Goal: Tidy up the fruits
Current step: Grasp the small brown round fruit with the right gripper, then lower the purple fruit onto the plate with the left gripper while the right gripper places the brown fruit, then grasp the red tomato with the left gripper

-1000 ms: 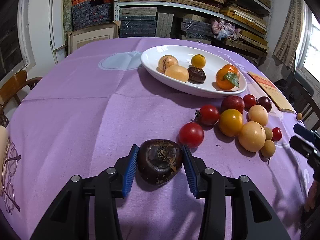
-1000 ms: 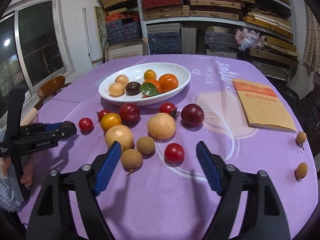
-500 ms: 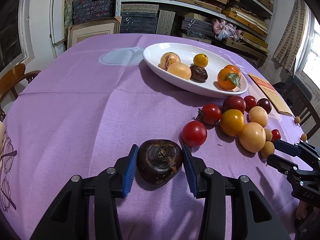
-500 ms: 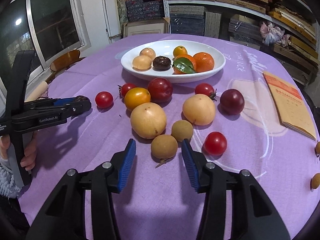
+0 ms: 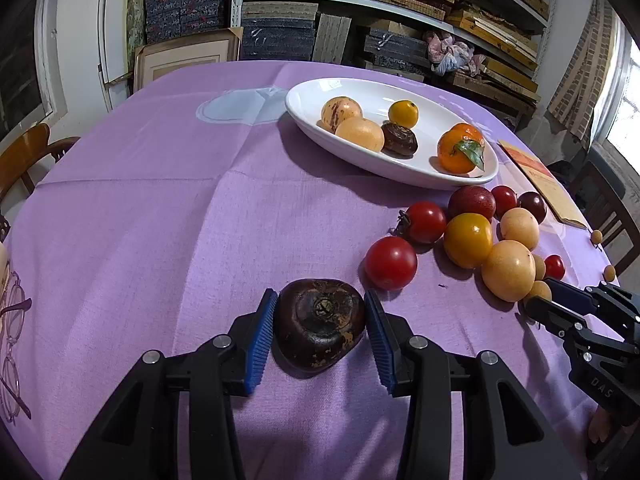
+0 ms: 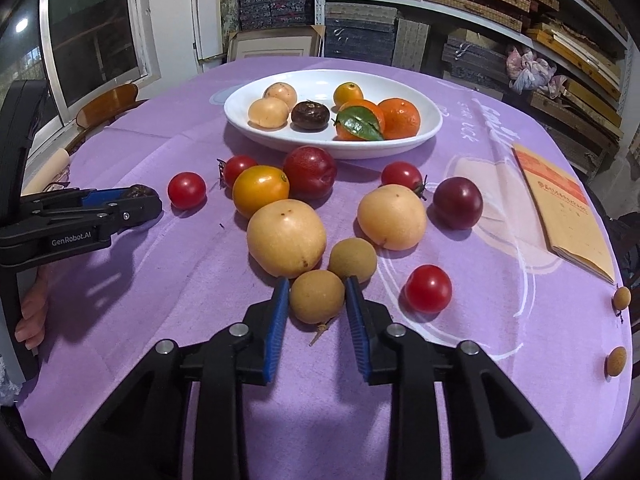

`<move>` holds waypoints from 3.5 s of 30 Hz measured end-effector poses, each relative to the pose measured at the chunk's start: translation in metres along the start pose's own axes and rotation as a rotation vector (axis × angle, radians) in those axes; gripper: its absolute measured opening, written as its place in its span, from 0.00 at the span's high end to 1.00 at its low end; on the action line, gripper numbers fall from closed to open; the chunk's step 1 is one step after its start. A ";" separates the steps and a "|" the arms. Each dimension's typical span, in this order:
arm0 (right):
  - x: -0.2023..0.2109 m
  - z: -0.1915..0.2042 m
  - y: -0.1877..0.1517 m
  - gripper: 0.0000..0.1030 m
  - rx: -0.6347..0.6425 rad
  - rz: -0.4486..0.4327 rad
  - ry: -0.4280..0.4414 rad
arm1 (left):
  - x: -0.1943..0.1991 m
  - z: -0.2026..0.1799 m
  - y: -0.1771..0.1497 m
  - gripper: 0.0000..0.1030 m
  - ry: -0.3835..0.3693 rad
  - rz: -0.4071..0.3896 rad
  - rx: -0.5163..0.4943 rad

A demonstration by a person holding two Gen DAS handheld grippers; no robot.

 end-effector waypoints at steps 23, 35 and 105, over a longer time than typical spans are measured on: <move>0.069 0.008 0.016 0.73 0.013 -0.173 -0.078 | 0.036 -0.029 0.032 0.57 0.029 -0.116 -0.099; 0.041 -0.031 0.136 0.73 -0.014 -0.213 -0.136 | 0.011 -0.068 0.130 0.57 0.056 -0.177 -0.151; 0.049 -0.055 0.006 0.10 -0.186 -0.274 -0.143 | -0.017 -0.024 0.023 0.30 0.061 -0.007 -0.048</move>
Point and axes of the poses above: each gripper's, at about its wrist camera, not at the fingertips, and x roughly against the way its jaws point, z to its left, y to its top, the point moved 3 cm from there along -x, roughly the way its jaws point, and after that the axes turned 7 degrees about z, right-handed, at the moved point
